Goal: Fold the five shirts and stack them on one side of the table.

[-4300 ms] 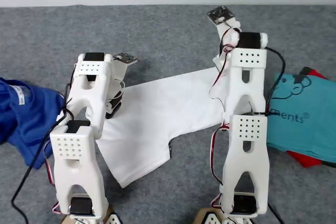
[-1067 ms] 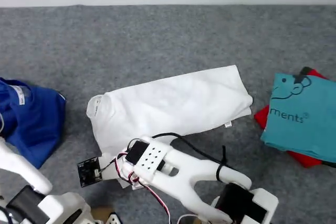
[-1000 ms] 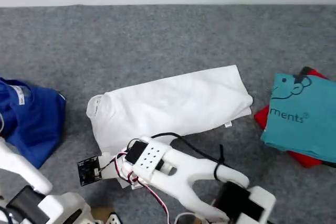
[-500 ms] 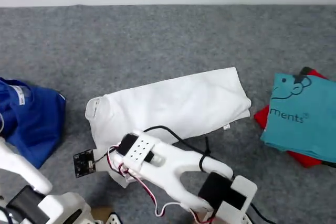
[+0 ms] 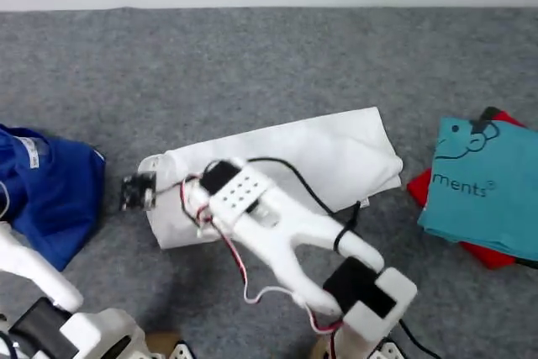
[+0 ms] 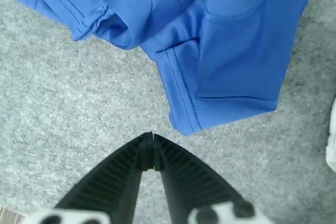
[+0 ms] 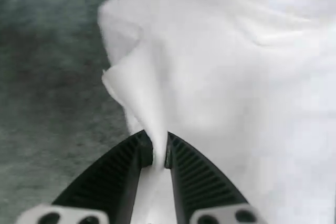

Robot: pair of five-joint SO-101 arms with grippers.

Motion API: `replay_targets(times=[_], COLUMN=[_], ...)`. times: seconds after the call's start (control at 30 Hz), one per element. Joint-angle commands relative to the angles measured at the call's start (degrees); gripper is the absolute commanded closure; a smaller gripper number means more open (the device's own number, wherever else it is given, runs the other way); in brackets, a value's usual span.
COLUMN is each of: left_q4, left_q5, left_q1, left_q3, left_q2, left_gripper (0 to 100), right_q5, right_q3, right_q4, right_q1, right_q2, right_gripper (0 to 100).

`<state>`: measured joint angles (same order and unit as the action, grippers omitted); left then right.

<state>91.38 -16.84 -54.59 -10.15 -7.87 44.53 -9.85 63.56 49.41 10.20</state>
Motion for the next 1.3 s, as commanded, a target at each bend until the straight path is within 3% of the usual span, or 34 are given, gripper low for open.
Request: replay_targets(times=[0.0,0.2,0.37,0.5,0.77,0.97,1.03,1.27], left_q4=[-0.79,-0.79,-0.7,-0.53,-0.53,-0.7,-0.7,-0.35], left_q5=[-0.7,-0.7,-0.7,-0.7,-0.7,-0.7,-0.7,-0.7], left_q1=[0.09,0.09,0.09,0.09,0.09,0.18,0.18,0.18], left_q3=[0.31,0.31,0.31,0.31,0.31,0.31,0.31,0.22], left_q2=[-2.46,-2.46,-2.46,-2.46,-2.46,-2.46,-2.46,-2.46], left_gripper=[99,99,99,99,99,99,99,99], right_q5=[1.23,1.14,-1.23,-4.48,-4.66,-4.66,-4.75,-4.31], right_q3=[7.82,19.08,28.04,34.81,46.95,53.27,53.19,53.36], right_q4=[0.13,0.57,5.49,8.31,12.97,29.93,33.01,28.44], right_q1=[-3.91,-7.6,-8.75,-10.77,-15.87,-8.66,-6.55,-6.11], right_q2=[2.86,12.88,18.77,22.29,25.71,24.22,24.4,32.84], right_gripper=[98.7,97.3,85.3,81.9,82.4,99.0,98.3,98.8])
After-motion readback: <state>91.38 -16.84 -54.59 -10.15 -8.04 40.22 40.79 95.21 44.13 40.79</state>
